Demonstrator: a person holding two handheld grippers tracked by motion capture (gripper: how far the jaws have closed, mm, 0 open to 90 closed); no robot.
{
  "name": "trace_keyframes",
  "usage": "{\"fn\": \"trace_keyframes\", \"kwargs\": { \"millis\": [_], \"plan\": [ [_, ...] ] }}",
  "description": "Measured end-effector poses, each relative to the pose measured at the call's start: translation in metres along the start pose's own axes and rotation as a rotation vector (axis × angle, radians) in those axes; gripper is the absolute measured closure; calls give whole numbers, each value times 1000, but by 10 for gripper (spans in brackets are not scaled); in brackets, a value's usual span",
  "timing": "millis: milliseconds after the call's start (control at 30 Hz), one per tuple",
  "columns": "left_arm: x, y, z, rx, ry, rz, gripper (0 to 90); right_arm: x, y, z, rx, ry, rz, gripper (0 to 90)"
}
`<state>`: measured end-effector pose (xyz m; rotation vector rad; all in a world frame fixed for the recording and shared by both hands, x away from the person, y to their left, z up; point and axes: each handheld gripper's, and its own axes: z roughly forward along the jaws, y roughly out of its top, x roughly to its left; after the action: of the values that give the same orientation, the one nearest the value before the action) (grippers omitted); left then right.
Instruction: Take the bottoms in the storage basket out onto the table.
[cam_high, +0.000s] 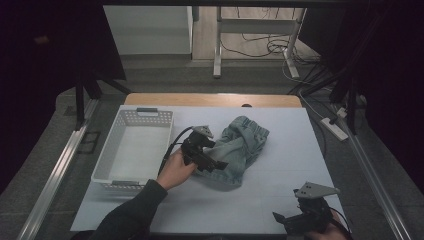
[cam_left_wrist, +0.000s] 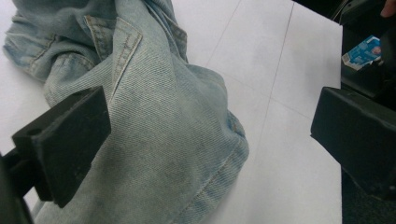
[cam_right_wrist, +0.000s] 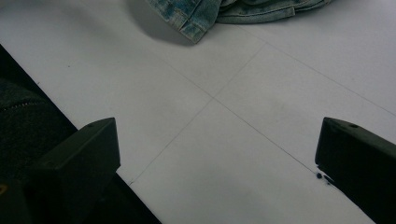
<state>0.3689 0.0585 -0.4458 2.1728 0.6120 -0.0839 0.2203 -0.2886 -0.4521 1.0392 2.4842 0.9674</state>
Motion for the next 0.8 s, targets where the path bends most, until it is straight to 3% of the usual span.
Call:
{"fn": "trace_keyframes", "kwargs": {
  "millis": [200,800],
  "plan": [
    [-3,-3,-7,-3,-22,-25,0,0,0,0,-1,-1,3,2],
    [-12,-18,-15,5,2,-18,0,1,0,0,-4,0,0,2]
  ]
}}
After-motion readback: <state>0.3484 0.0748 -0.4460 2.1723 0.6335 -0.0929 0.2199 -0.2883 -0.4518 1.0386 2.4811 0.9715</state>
